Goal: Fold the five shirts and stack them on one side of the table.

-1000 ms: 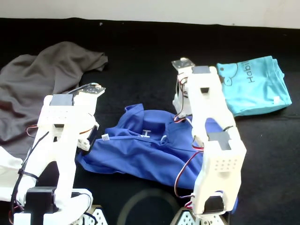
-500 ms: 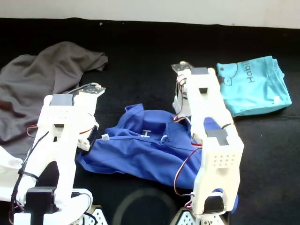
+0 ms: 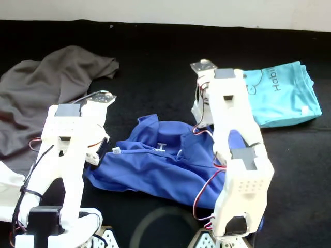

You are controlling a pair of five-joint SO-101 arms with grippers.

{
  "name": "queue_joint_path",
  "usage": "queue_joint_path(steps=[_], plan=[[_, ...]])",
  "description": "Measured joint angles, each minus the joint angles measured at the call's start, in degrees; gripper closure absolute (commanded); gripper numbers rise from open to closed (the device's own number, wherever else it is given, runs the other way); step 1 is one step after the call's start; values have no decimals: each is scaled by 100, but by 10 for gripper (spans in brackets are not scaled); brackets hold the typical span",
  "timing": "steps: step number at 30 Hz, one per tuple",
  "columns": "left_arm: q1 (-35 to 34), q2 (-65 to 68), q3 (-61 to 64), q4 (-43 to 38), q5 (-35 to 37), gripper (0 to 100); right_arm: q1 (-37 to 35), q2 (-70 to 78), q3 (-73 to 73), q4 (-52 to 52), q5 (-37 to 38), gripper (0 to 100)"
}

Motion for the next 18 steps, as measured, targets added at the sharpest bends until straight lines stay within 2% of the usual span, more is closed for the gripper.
queue_joint_path(steps=[4, 11, 18], plan=[[0, 0, 0, 0, 0, 992, 0, 422, 0, -18, 0, 831], [0, 0, 0, 0, 0, 992, -9, 501, 0, -18, 0, 878], [0, 0, 0, 0, 0, 992, -9, 501, 0, -18, 0, 878]])
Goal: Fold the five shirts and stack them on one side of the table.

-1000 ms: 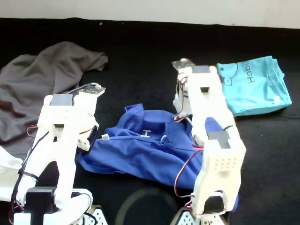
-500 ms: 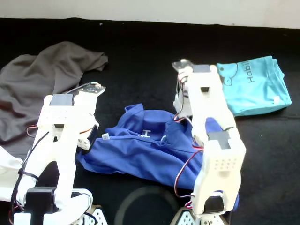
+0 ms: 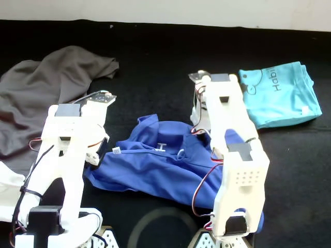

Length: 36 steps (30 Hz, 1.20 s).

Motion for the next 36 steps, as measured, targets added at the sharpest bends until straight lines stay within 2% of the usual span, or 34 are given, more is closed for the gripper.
queue_joint_path(steps=[9, 15, 18, 24, 34, 36], plan=[[0, 0, 0, 0, 0, 992, 26, 9, -862, 527, 0, 885], [0, 0, 0, 0, 0, 992, 53, 9, -1881, 1178, 0, 993], [0, 0, 0, 0, 0, 992, 53, 26, -2101, 1336, 0, 965], [0, 0, 0, 0, 0, 992, 53, 62, -1714, 1257, 105, 778], [0, 0, 0, -158, 0, 992, 53, 62, -985, 826, 308, 787], [0, 0, 0, -202, 0, 992, 53, 62, -888, 721, 308, 817]])
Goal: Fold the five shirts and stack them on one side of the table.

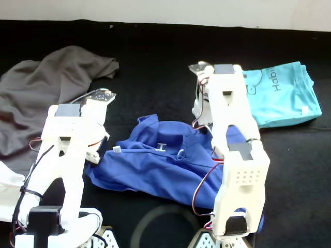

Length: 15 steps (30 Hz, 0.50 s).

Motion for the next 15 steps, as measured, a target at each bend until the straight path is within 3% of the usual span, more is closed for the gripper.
queue_joint_path(steps=[5, 15], plan=[[0, 0, 0, -62, 0, 992, -105, 0, 501, -396, 0, 923], [0, 0, 0, -62, 0, 992, -158, 0, 686, -651, 0, 926]])
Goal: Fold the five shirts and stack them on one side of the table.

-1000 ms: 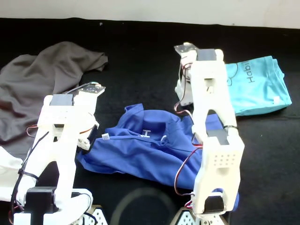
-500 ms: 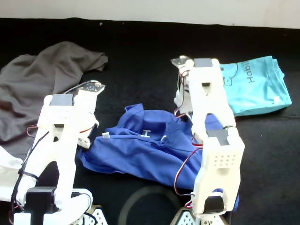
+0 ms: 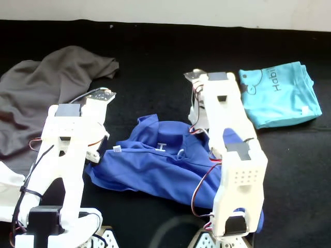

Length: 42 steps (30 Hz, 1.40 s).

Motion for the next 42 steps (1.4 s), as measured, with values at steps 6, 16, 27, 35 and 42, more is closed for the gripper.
queue_joint_path(steps=[6, 16, 27, 35, 42], plan=[[0, 0, 0, 0, 0, 992, 0, 0, 0, 35, 0, 920], [0, 0, 0, 0, 0, 992, 0, 0, -141, 88, 0, 930], [0, 0, 0, 0, 0, 992, 9, 0, -202, 132, 0, 990], [0, 0, -176, 0, 0, 992, 659, 9, -2171, 1081, 18, 991], [0, 193, -1978, 132, 0, 992, 1152, 9, -4396, 1248, 18, 992]])
